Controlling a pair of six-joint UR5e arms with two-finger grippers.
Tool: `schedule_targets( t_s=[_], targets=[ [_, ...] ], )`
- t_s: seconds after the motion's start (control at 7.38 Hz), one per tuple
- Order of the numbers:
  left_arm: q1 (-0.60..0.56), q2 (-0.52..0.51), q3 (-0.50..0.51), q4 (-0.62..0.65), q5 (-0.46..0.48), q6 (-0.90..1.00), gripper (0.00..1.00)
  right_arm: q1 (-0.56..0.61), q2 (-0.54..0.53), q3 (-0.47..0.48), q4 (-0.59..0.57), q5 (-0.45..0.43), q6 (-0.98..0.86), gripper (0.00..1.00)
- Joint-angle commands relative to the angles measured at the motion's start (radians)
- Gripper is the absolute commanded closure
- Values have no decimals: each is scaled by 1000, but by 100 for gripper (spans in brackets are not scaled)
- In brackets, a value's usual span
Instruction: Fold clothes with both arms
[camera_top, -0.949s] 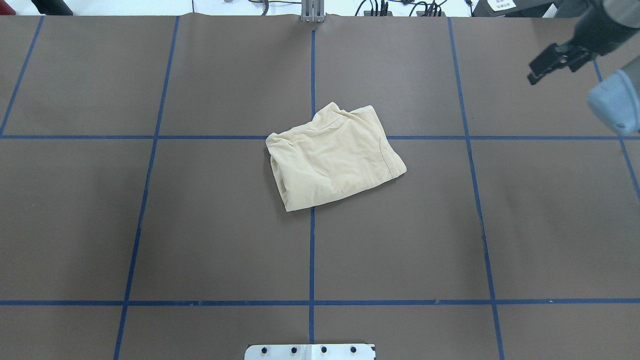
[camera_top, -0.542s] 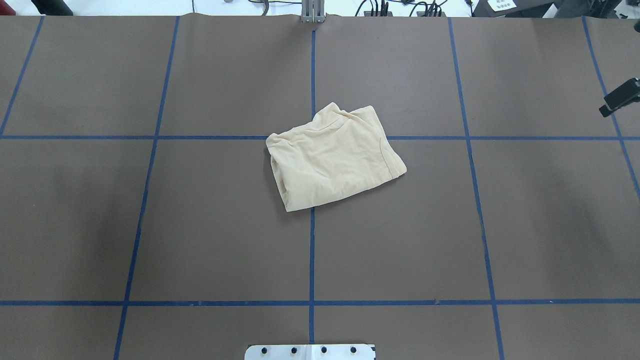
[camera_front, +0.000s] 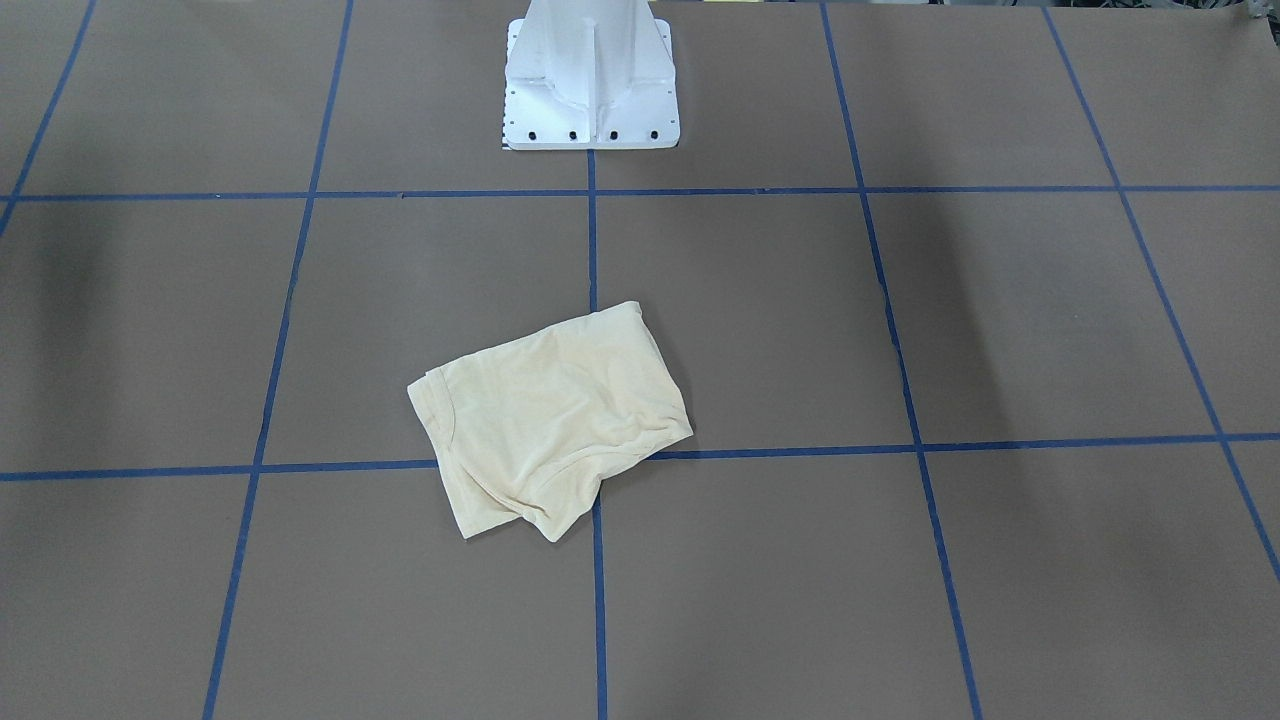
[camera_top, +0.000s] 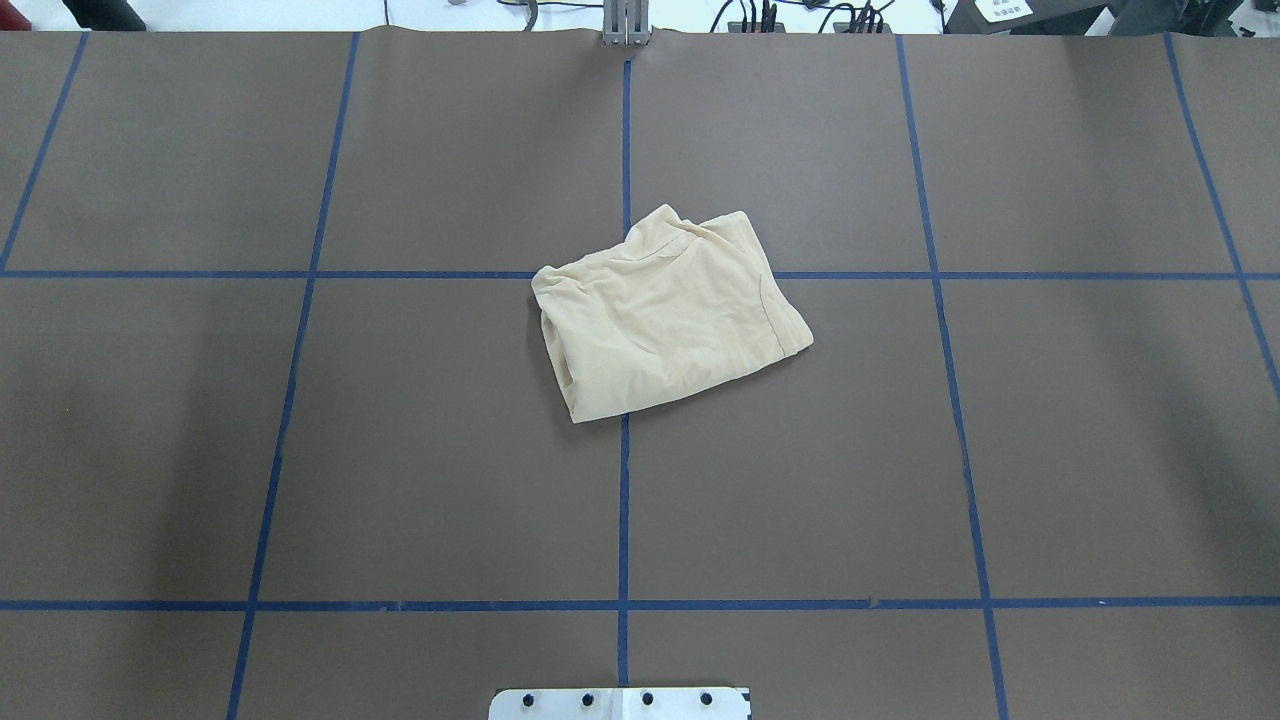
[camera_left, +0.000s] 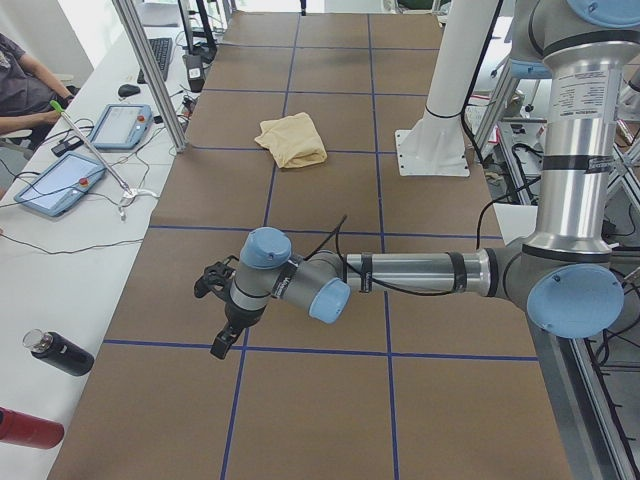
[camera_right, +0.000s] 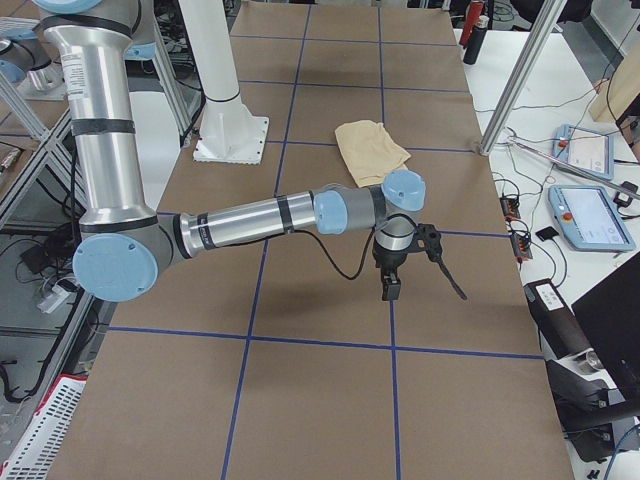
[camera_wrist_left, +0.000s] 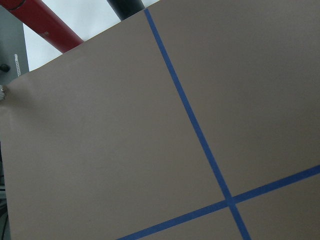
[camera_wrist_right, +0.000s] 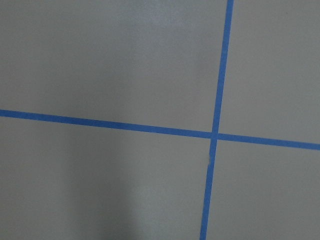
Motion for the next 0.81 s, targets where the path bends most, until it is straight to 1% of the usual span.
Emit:
schedule_targets(
  t_s=[0.0, 0.14, 0.27, 0.41, 0.54, 0.68],
  targets=[
    [-41, 1, -79, 268, -24, 70, 0, 34, -35, 2, -3, 59, 0, 0],
    [-41, 6, -148, 427, -43, 70, 0, 34, -36, -1, -3, 60, 0, 0],
    [-41, 20, -196, 560, -133, 65, 0, 34, -36, -1, -1, 59, 0, 0],
    [-39, 49, -198, 576, -247, 61, 0, 34, -47, -4, 5, 56, 0, 0],
    [-38, 60, -196, 576, -264, 59, 0, 32, -56, -4, 10, 50, 2, 0],
    [-38, 60, -196, 575, -258, 50, 0, 32, -56, -4, 10, 40, 5, 0]
  ],
)
